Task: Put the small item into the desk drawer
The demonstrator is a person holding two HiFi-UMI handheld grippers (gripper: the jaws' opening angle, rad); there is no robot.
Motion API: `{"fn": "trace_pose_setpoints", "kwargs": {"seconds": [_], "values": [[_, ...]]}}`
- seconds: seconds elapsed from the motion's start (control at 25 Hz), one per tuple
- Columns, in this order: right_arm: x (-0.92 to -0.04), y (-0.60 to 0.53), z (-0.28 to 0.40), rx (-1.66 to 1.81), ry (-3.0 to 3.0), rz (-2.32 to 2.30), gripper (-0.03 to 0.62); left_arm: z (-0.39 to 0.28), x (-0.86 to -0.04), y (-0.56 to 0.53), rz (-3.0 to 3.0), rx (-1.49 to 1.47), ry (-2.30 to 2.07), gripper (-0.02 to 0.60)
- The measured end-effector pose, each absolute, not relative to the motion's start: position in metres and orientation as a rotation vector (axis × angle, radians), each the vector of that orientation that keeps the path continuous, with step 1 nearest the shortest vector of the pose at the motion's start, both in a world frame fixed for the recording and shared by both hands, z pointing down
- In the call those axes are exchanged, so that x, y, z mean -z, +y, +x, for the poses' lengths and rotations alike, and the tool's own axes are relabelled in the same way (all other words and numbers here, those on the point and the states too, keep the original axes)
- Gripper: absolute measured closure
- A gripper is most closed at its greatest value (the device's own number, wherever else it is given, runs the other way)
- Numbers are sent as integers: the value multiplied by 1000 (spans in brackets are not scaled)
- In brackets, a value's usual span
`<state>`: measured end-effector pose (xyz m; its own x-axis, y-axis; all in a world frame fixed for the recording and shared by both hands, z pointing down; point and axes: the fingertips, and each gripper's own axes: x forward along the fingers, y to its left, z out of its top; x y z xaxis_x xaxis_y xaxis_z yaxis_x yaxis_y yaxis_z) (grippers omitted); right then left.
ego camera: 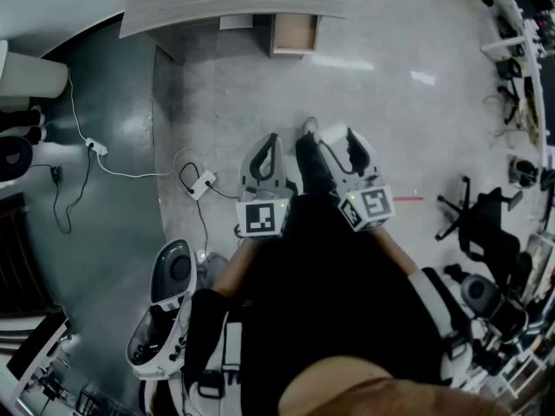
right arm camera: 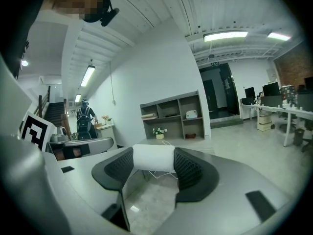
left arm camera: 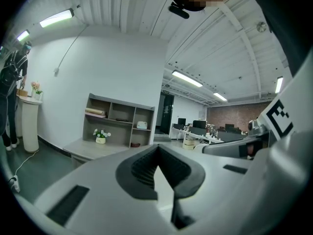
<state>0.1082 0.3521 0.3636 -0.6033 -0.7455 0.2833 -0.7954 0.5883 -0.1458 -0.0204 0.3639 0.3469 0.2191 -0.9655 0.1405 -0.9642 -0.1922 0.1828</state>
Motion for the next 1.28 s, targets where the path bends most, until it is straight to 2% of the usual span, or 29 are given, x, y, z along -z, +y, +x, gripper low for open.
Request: {"fn": "trace_pose_setpoints", "kwargs": {"seconds": [0.6, 1.28], "values": [[-371, 269, 107, -415, -2652, 1304, 335, -21, -351, 293, 2260, -48, -1865, 584], [-385, 124, 114, -472, -2657, 1218, 335, 6, -360, 145, 2242, -103, -1845, 584]]}}
